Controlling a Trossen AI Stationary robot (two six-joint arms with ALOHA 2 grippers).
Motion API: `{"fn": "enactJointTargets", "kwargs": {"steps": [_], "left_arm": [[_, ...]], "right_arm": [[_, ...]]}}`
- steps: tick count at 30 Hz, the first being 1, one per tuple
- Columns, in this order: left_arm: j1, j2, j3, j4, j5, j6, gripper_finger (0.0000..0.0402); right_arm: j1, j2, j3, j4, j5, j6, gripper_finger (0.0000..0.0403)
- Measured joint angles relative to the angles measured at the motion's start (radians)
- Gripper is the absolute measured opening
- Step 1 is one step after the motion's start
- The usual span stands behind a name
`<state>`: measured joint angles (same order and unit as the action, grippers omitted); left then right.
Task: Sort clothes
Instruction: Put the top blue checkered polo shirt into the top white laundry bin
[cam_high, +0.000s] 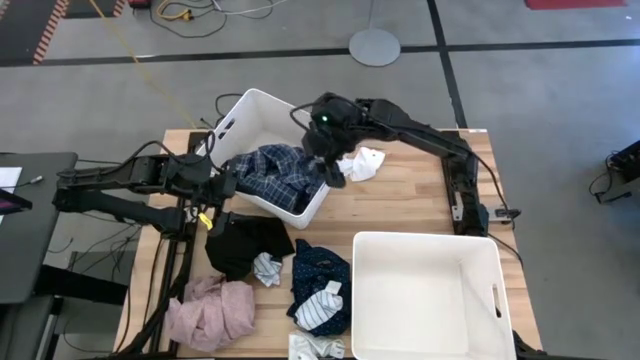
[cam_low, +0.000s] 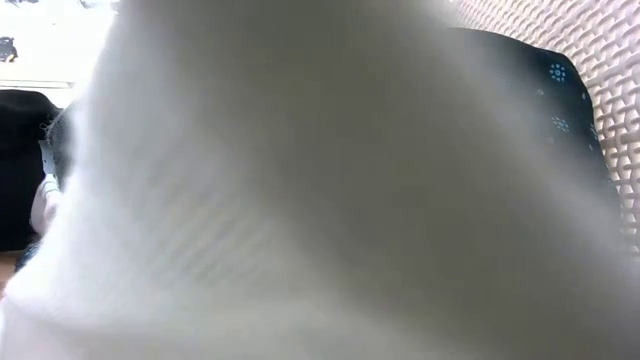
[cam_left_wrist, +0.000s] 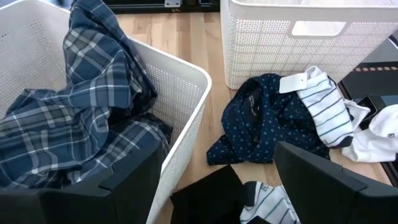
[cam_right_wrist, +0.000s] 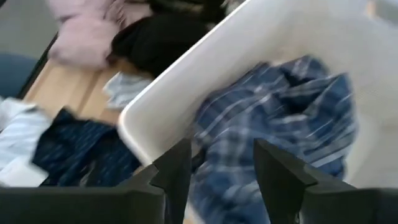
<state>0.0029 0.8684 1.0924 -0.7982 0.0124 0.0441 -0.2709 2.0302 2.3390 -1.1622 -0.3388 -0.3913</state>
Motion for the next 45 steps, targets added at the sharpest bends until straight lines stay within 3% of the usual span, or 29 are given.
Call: {"fn": "enactJointTargets", "kwargs": {"steps": [4, 10, 19, 29, 33, 37, 41, 45], "left_arm": [[0.000, 0.000, 0.000, 0.001, 0.000, 0.007, 0.0304], [0.000, 0.011, 0.000, 0.001, 0.000, -0.007, 0.0304], [0.000, 0.039, -0.002, 0.003, 0.000, -0.026, 0.0304], [0.000, 0.051, -0.063, 0.038, 0.000, -0.038, 0.0304], [0.000, 0.050, -0.064, 0.045, 0.000, -0.045, 0.0304], [0.000, 0.050, -0.064, 0.049, 0.000, -0.049, 0.0304], [0.000, 0.050, -0.064, 0.049, 0.000, -0.049, 0.0304], [0.000, 0.050, -0.064, 0.053, 0.000, -0.041, 0.0304]], "right_arm": [[0.017, 0.002, -0.013, -0.056, 0.001, -0.011, 0.0161], [0.009, 0.003, -0.107, 0.027, 0.022, -0.012, 0.0137], [-0.059, 0.004, -0.362, 0.323, 0.056, 0.001, 0.0118], [-0.092, 0.004, -0.532, 0.615, 0.050, 0.214, 0.0116], [-0.092, 0.003, -0.542, 0.607, 0.041, 0.316, 0.0116], [-0.093, 0.003, -0.542, 0.494, -0.037, 0.347, 0.0116], [-0.092, 0.003, -0.542, 0.392, -0.050, 0.368, 0.0116], [-0.096, -0.002, -0.543, 0.380, -0.114, 0.383, 0.0116]]}}
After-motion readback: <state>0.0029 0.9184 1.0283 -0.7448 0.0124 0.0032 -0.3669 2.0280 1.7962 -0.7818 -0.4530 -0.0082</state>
